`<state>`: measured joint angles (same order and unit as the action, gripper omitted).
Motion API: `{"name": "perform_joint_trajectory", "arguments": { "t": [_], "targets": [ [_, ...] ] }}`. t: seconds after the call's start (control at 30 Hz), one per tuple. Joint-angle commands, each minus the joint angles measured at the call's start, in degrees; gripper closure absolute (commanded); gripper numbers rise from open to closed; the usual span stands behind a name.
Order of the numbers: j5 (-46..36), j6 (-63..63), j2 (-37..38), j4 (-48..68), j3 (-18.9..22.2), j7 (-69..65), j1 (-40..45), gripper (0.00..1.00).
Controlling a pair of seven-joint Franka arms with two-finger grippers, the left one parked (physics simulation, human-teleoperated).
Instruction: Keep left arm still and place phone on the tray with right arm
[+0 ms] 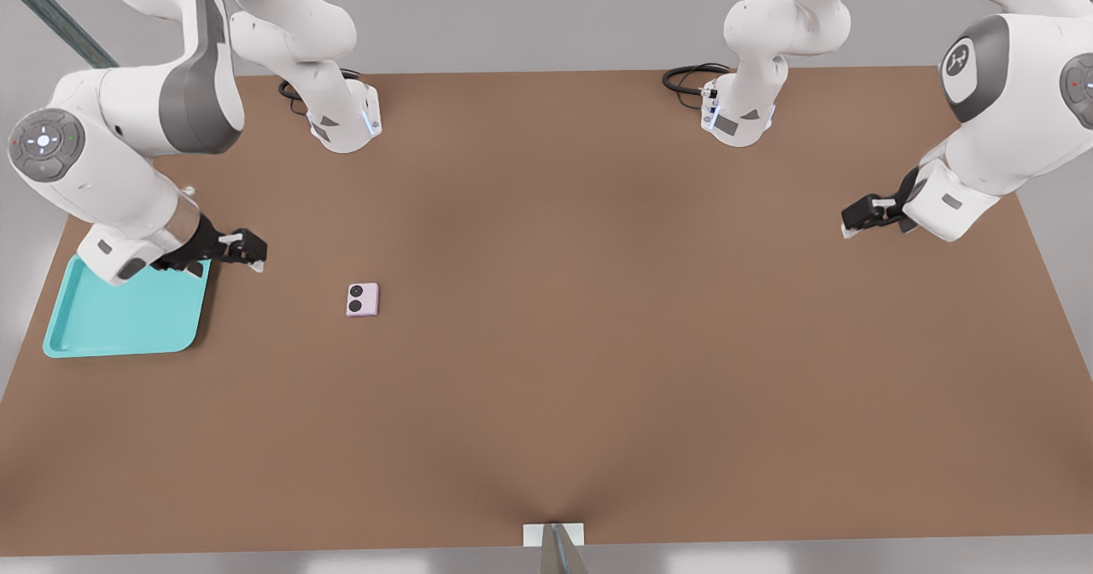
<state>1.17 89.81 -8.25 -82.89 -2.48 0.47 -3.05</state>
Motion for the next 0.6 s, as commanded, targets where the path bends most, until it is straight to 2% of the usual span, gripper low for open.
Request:
{"name": "perform_joint_trajectory", "arguments": {
  "t": [0.0, 0.1, 0.23, 0.27, 0.43, 0.57],
  "targets": [
    [-0.02, 1.95, -0.36, 0.01, -0.25, 4.1, 0.59, 0.0],
    [-0.29, 5.64, -5.11, 0.18, -1.65, 5.69, -1.08, 0.0],
    [0.59, 8.1, -9.68, -0.35, -1.83, 11.13, -7.32, 0.0],
    [0.94, 8.36, -9.86, -1.75, -2.09, 15.52, -8.11, 0.0],
    [0.77, 24.0, -3.79, -24.15, -5.69, 26.6, -7.59, 0.02],
    [0.24, 31.74, -4.23, -31.19, -5.87, 27.48, -5.04, 0.02]
  ]
}}
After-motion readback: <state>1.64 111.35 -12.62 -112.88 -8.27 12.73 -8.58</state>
